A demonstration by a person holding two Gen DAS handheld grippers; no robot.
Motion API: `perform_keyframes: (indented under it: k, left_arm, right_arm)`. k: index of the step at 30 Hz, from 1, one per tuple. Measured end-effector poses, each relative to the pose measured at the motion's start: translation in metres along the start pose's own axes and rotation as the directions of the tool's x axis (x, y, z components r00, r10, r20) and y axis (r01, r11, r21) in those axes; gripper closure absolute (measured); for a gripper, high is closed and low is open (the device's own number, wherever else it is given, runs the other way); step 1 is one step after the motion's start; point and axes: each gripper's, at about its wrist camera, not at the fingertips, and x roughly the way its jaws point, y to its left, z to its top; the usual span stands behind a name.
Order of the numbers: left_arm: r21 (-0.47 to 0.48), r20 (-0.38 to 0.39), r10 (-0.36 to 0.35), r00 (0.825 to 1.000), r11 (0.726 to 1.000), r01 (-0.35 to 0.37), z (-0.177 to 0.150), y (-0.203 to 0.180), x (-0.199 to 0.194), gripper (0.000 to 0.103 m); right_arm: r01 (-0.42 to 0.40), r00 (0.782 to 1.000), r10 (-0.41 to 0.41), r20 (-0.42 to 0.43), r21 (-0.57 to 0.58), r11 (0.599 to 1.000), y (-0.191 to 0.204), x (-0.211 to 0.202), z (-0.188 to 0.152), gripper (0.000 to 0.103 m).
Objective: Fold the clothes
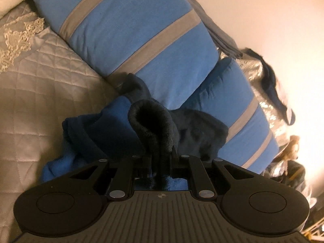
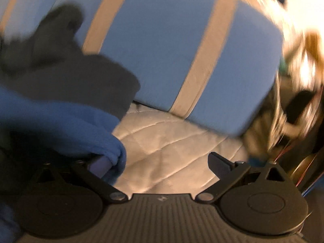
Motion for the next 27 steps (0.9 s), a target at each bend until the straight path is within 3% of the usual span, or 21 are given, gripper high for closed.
perform_keyframes:
  k: [2,4,7,10,15,20,27]
  left_arm:
    - [0.000,0.014,-0.019,1.000,1.000,0.019,0.002,-0.001,-0.003,0.089]
    - [0.003,0.033,-0.040,0.999,0.999,0.040,0.002,-0.003,-0.006,0.089]
    - [0.015,0.067,-0.063,0.996,0.998,0.063,0.004,-0.006,-0.012,0.089]
    - [0.030,0.083,-0.074,0.994,0.997,0.071,0.007,-0.008,-0.016,0.089]
    - [0.121,0.060,-0.022,0.998,0.992,0.015,0.003,-0.012,-0.017,0.088]
    - [0.249,0.008,0.093,0.996,0.964,-0.092,-0.014,-0.003,-0.012,0.088]
    - [0.270,-0.117,0.220,0.968,0.945,-0.182,-0.034,0.042,0.018,0.087]
  right_arm:
    - [-0.086,0.995,0.092,-0.032,0.157,0.984,-0.016,0.003,0.000,0.000]
    - [-0.158,0.981,0.186,-0.059,0.321,0.934,-0.032,0.011,-0.003,0.000]
    - [-0.172,0.967,0.235,-0.099,0.431,0.886,-0.038,0.022,-0.007,0.000]
    - [-0.094,0.983,0.142,-0.116,0.345,0.934,-0.028,0.021,-0.007,0.000]
    - [0.013,1.000,-0.010,-0.020,0.128,0.992,-0.007,0.008,-0.003,0.000]
    - [0.098,0.995,-0.097,0.034,-0.028,0.995,0.012,-0.001,-0.004,0.000]
    - [0.172,0.983,-0.157,0.095,-0.185,0.967,0.036,-0.011,-0.010,0.000]
